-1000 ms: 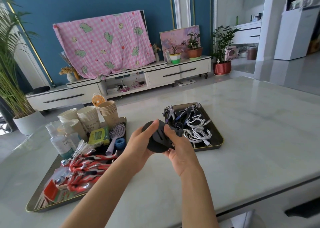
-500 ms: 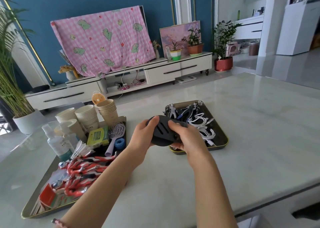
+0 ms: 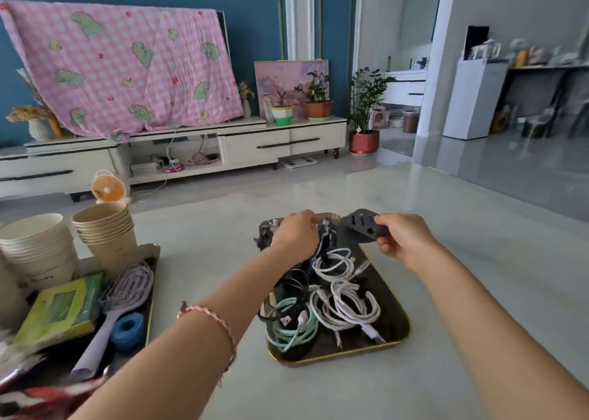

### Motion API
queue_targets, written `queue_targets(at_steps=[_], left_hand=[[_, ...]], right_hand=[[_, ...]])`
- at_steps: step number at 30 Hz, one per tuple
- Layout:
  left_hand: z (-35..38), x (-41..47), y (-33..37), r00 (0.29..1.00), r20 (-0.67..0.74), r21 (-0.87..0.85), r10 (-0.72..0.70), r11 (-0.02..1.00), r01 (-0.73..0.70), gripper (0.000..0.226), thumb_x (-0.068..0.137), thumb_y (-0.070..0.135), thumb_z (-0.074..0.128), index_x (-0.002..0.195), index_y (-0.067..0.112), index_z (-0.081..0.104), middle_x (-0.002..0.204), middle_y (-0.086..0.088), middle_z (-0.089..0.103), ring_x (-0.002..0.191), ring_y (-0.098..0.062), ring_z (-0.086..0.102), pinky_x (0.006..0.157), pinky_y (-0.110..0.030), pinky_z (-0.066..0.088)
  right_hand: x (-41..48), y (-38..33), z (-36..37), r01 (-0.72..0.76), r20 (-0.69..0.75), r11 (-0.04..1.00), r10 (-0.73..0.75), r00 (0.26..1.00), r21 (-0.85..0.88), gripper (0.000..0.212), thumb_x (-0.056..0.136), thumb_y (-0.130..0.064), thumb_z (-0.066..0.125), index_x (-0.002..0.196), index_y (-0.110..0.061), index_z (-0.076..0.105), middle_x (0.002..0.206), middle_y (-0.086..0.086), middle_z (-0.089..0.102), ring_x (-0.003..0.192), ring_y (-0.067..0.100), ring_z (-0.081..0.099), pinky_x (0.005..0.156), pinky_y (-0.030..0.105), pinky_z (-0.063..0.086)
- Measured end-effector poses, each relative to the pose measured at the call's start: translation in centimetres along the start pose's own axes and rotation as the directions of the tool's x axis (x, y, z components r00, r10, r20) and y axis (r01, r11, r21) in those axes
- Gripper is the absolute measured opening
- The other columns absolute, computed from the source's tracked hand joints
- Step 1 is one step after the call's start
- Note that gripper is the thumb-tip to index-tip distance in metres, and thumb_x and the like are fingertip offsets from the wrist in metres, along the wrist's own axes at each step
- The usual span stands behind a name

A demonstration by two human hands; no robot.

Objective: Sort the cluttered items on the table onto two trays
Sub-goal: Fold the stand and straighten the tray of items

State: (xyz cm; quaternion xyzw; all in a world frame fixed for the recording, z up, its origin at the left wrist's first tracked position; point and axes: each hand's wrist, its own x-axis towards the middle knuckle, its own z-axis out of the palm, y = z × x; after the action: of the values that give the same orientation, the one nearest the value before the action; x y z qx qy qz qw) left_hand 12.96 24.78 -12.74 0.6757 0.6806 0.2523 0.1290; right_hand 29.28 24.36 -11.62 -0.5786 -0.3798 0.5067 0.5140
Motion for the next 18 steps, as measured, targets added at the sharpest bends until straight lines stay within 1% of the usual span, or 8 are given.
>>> queue_targets(at_steps=[1, 3, 5, 9, 11, 14, 16, 18], left_hand=[[0.6, 0.9, 0.1, 0.999, 0.048, 0.104, 0.011, 0.994, -0.016, 0.032, 0.095, 0.016, 0.041, 0.124, 0.012, 0.052, 0.123, -0.016, 0.057, 0.113, -0.033, 0.052, 0.089, -0.039, 0.042], [1.9, 2.9, -0.3, 0.993, 0.120, 0.274, -0.013, 0.962, -0.020, 0.039, 0.095, 0.030, 0.044, 0.133, 0.022, 0.045, 0.130, -0.013, 0.053, 0.120, -0.033, 0.047, 0.096, -0.044, 0.037], [3.2, 4.7, -0.9, 0.987, 0.154, 0.344, -0.041, 0.939, -0.015, 0.048, 0.092, 0.043, 0.046, 0.137, 0.028, 0.041, 0.132, -0.009, 0.053, 0.122, -0.031, 0.046, 0.100, -0.046, 0.033], [3.8, 5.4, -1.3, 0.998, 0.066, 0.456, -0.022, 0.890, -0.011, 0.051, 0.087, 0.049, 0.046, 0.130, 0.022, 0.047, 0.128, -0.010, 0.055, 0.124, -0.031, 0.040, 0.101, -0.044, 0.027], [3.7, 5.0, -1.6, 0.997, -0.046, 0.447, -0.058, 0.892, 0.073, 0.049, 0.088, 0.047, 0.045, 0.123, 0.014, 0.048, 0.125, -0.014, 0.055, 0.121, -0.033, 0.040, 0.098, -0.042, 0.029], [3.4, 4.3, -1.8, 0.969, -0.197, 0.341, -0.150, 0.916, 0.211, 0.046, 0.090, 0.044, 0.044, 0.118, 0.007, 0.048, 0.122, -0.016, 0.051, 0.117, -0.033, 0.040, 0.096, -0.040, 0.031], [3.4, 4.1, -1.9, 0.960, -0.204, 0.322, -0.190, 0.913, 0.249, 0.047, 0.090, 0.040, 0.046, 0.122, 0.005, 0.046, 0.126, -0.016, 0.042, 0.119, -0.032, 0.036, 0.098, -0.038, 0.030], [3.5, 4.1, -1.9, 0.960, -0.174, 0.349, -0.219, 0.898, 0.268, 0.051, 0.088, 0.037, 0.048, 0.126, 0.003, 0.044, 0.129, -0.015, 0.032, 0.122, -0.032, 0.030, 0.100, -0.037, 0.027]], right_hand=[[0.9, 0.3, 0.1, -0.015, 0.002, 1.000, 0.015, 1.000, 0.000, 0.017, 0.090, -0.004, 0.052, 0.074, -0.007, 0.047, 0.058, 0.011, 0.045, 0.022, 0.005, 0.038, 0.029, 0.010, 0.031], [2.8, 0.7, 0.9, -0.034, 0.004, 0.998, 0.034, 0.999, 0.046, 0.017, 0.091, -0.004, 0.050, 0.075, -0.007, 0.047, 0.059, 0.011, 0.046, 0.024, 0.006, 0.040, 0.029, 0.011, 0.033], [4.3, 0.9, 1.9, -0.032, 0.003, 0.995, 0.032, 0.999, 0.097, 0.011, 0.091, -0.003, 0.049, 0.080, -0.005, 0.050, 0.061, 0.012, 0.048, 0.027, 0.008, 0.044, 0.030, 0.013, 0.036], [5.4, 1.0, 4.0, 0.010, -0.033, 0.993, -0.007, 0.999, 0.118, 0.007, 0.091, -0.002, 0.046, 0.095, 0.000, 0.052, 0.066, 0.014, 0.051, 0.034, 0.012, 0.048, 0.031, 0.014, 0.040], [5.9, 1.4, 4.7, 0.022, -0.076, 0.993, -0.013, 0.997, 0.112, 0.014, 0.092, -0.005, 0.046, 0.103, 0.001, 0.052, 0.071, 0.015, 0.054, 0.039, 0.015, 0.050, 0.031, 0.015, 0.040], [6.8, 2.3, 5.4, 0.030, -0.110, 0.999, -0.027, 0.994, 0.025, 0.028, 0.091, -0.008, 0.046, 0.118, -0.001, 0.050, 0.095, 0.021, 0.062, 0.043, 0.016, 0.054, 0.033, 0.016, 0.042], [7.0, 2.9, 5.9, 0.033, -0.094, 0.997, -0.040, 0.995, -0.075, 0.028, 0.093, -0.010, 0.046, 0.119, -0.002, 0.050, 0.104, 0.021, 0.063, 0.045, 0.016, 0.056, 0.034, 0.017, 0.044], [7.0, 3.2, 6.3, 0.030, -0.061, 0.989, -0.039, 0.997, -0.143, 0.024, 0.093, -0.009, 0.046, 0.115, -0.001, 0.050, 0.106, 0.022, 0.062, 0.047, 0.019, 0.058, 0.035, 0.019, 0.046]])
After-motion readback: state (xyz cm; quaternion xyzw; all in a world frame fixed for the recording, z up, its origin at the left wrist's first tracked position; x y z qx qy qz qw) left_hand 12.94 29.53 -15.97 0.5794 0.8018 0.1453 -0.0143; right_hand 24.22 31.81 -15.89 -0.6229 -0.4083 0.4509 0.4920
